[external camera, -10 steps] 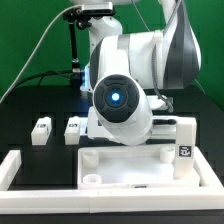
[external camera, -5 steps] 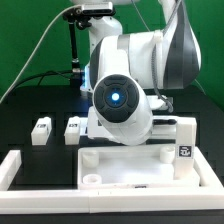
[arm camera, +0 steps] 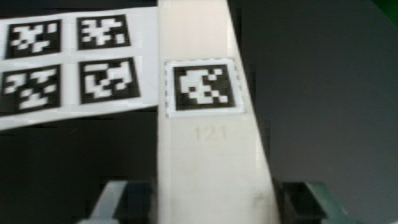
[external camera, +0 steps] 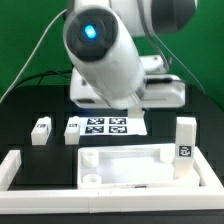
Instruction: Assemble desk
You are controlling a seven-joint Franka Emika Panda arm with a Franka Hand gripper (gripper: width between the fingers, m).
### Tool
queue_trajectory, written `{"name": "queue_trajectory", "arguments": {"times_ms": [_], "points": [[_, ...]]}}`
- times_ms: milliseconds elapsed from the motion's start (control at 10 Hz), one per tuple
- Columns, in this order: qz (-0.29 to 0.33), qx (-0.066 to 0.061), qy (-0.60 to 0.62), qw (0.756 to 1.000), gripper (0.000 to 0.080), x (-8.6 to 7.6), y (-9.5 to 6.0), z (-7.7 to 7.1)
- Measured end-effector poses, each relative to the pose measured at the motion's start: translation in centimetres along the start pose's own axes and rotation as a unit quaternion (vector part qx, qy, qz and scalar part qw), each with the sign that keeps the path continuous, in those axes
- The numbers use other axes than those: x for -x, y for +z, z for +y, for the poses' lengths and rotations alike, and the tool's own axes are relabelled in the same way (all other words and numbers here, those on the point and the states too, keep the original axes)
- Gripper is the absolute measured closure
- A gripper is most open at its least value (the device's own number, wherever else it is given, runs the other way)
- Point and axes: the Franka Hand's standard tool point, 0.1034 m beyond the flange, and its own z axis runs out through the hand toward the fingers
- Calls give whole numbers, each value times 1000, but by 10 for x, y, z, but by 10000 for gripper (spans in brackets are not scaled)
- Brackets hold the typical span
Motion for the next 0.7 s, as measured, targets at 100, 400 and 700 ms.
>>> {"name": "queue_trajectory", "arguments": {"times_ms": [100, 400, 700], "points": [[47, 12, -26, 998, 509, -13, -8, 6], [166, 12, -28, 986, 509, -19, -14, 1], [290, -83, -37, 953, 509, -24, -82, -5]]}}
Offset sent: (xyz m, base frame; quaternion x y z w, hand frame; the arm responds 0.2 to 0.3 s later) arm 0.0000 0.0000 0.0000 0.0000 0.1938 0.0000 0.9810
